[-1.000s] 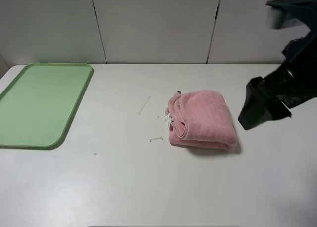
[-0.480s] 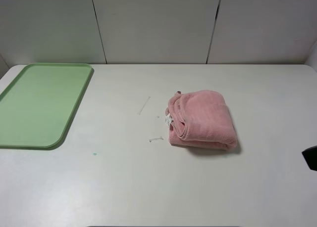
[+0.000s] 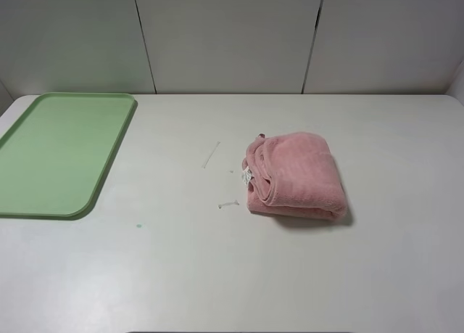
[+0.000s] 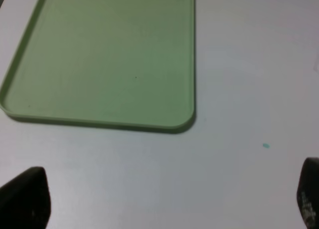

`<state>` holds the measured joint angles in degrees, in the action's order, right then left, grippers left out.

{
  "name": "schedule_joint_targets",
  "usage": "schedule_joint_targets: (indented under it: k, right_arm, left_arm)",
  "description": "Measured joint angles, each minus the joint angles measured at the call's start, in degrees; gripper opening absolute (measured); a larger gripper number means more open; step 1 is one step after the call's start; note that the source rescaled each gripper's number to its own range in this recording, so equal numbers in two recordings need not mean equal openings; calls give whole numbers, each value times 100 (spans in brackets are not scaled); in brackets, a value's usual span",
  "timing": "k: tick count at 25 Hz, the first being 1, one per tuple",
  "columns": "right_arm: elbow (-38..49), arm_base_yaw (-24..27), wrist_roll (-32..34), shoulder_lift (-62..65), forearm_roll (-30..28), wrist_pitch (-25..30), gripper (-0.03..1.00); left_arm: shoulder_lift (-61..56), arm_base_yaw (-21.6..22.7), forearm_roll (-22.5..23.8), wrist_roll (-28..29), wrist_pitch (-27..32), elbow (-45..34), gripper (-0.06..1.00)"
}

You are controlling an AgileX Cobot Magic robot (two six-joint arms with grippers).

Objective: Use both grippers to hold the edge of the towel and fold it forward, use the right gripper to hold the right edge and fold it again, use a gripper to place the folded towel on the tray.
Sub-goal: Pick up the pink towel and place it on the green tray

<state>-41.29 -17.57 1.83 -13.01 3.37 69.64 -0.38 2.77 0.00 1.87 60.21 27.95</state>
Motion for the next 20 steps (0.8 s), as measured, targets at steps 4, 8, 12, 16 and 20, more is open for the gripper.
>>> schedule_joint_targets:
  k: [4,8,12,16,20]
  right_arm:
    - [505,693,-62,777,0,-189,100]
    - [1020,1143,-241,1311,0,-330,100]
    - [1111,1272,-358,1339,-5,-673,100]
    - [1251,1286,-378,1341,-10,-957,100]
    - [1292,1375,-378,1341,-17,-1049,100]
  left_arm:
    - [0,0,0,0,0,0,100]
    - [0,0,0,0,0,0,100]
    - [0,0,0,0,0,0,100]
    - [0,0,0,0,0,0,100]
    - [0,0,0,0,0,0,100]
